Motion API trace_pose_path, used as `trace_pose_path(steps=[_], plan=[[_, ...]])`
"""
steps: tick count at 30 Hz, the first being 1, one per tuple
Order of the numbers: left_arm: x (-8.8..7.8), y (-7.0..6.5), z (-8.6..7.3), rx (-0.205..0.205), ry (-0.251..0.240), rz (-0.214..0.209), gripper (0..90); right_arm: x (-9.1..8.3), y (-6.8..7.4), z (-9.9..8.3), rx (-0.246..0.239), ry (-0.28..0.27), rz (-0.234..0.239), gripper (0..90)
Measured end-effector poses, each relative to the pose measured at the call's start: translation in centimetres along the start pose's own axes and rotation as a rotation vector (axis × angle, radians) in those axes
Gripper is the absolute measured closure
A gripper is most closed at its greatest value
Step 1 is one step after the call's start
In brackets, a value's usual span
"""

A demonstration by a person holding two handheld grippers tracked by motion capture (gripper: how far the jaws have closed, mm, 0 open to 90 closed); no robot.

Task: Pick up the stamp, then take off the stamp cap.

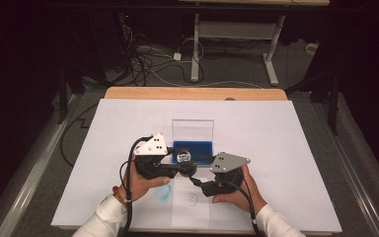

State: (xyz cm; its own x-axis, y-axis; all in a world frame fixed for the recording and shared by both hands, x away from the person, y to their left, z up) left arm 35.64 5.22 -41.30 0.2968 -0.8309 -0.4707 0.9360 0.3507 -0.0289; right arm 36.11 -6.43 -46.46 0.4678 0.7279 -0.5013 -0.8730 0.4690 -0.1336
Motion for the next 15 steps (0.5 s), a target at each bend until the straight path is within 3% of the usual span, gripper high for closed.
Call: trace_pose_path(steps=[8,15], plan=[[0.7,-0.7,0.6,0.003,-0.030,-0.021,54.4,0.1,0.8,0.1,0.023,-0.020,0.053,23.5],[1.3,-1.3,0.8,0.016,-0.036,-0.037,54.4,-0.1,1.1,0.4,0.028,-0.073,0.036,33.0]])
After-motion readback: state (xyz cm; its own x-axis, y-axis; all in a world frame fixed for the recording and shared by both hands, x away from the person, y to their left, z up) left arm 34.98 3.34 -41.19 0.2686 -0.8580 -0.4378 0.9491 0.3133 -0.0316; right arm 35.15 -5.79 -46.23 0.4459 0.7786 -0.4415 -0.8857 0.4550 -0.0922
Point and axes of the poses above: each handheld gripper's, and its own axes: x roughly forward along the jaws, z roughly out of its top, y roughly to its left, the point moved 8 cm from there along x, roughly forward along the jaws, and after that the axes turned 1 degree about x, right-handed, at the moved point
